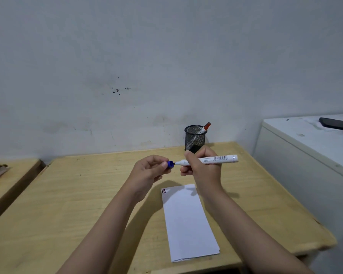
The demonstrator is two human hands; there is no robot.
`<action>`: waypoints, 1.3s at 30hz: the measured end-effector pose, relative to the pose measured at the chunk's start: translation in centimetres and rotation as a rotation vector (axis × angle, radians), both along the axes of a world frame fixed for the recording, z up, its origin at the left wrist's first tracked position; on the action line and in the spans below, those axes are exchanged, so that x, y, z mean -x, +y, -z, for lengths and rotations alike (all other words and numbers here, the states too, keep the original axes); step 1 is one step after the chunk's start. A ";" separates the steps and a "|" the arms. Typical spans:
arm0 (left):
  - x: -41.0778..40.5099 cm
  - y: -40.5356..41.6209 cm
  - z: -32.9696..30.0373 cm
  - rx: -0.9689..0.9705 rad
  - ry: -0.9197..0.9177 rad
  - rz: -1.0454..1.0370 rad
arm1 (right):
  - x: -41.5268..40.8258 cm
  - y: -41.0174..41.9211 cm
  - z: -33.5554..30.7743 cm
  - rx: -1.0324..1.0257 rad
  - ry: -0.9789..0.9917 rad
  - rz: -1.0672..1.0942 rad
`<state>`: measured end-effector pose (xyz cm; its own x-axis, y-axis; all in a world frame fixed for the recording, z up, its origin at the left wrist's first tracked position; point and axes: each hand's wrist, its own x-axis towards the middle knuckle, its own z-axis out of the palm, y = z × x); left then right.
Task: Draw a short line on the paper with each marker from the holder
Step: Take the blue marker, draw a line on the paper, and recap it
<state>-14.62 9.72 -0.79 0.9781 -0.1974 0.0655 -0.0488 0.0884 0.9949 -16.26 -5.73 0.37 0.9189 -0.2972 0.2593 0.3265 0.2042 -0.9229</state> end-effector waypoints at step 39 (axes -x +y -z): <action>-0.6 -2.1 -3.3 -0.110 -0.312 -0.440 | -0.2 -2.8 -1.5 0.163 0.252 0.196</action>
<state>-14.01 7.64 2.51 0.9072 0.2042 0.3678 -0.3519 -0.1108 0.9295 -16.06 -8.57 1.84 0.8897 -0.4476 0.0901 0.1025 0.0035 -0.9947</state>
